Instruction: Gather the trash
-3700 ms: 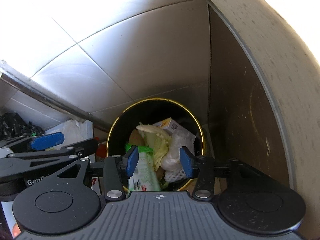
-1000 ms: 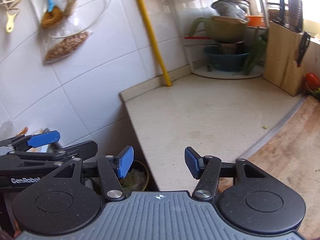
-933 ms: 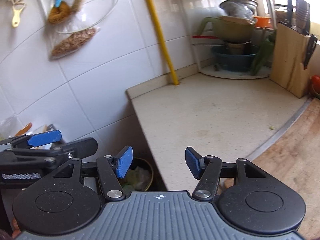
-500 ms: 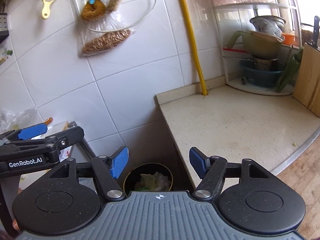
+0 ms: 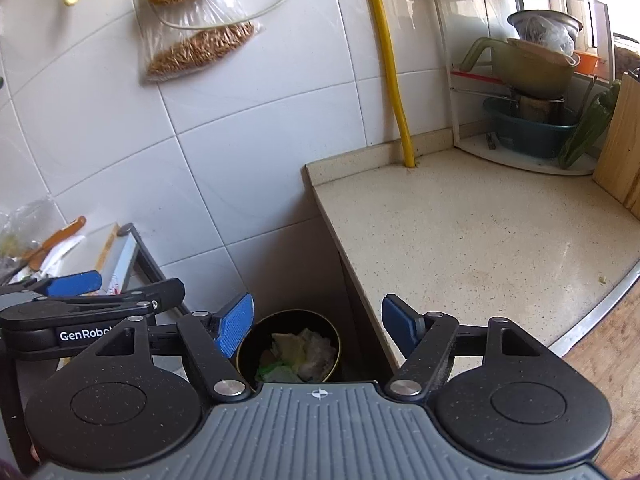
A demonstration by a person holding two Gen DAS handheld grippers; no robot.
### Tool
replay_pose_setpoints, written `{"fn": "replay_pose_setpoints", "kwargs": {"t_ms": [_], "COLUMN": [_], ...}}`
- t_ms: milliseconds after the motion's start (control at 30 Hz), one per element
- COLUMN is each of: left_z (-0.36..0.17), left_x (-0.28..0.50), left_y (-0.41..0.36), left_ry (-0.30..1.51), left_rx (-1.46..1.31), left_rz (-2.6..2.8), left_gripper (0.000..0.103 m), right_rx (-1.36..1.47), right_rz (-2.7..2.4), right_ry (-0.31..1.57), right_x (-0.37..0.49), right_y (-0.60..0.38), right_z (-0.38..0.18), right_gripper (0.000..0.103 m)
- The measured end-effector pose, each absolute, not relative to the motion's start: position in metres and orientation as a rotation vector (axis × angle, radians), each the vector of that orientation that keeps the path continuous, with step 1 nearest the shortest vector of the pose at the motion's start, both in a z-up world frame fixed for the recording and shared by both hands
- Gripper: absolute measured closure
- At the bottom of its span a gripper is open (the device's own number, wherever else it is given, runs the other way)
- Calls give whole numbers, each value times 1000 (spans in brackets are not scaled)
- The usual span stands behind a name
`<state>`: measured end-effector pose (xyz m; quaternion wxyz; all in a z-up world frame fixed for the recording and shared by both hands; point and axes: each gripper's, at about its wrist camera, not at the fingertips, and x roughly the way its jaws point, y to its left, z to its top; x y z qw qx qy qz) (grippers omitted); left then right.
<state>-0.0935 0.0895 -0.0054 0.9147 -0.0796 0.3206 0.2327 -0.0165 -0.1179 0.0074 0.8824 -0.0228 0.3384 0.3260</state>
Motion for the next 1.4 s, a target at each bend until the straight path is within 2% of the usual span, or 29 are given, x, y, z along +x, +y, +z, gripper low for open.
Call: {"fn": "replay_pose_setpoints", "kwargs": {"t_ms": [1400], "left_z": [-52], "left_x": [-57], "left_y": [103], "left_ry": [791], "left_rx": [-72], "left_rz": [496], "left_gripper": [0], "right_rx": [-134], "right_rz": [597], "right_ry": [872], "right_x": [19], "right_y": [-75], "right_z": [-45], "right_gripper": [25]}}
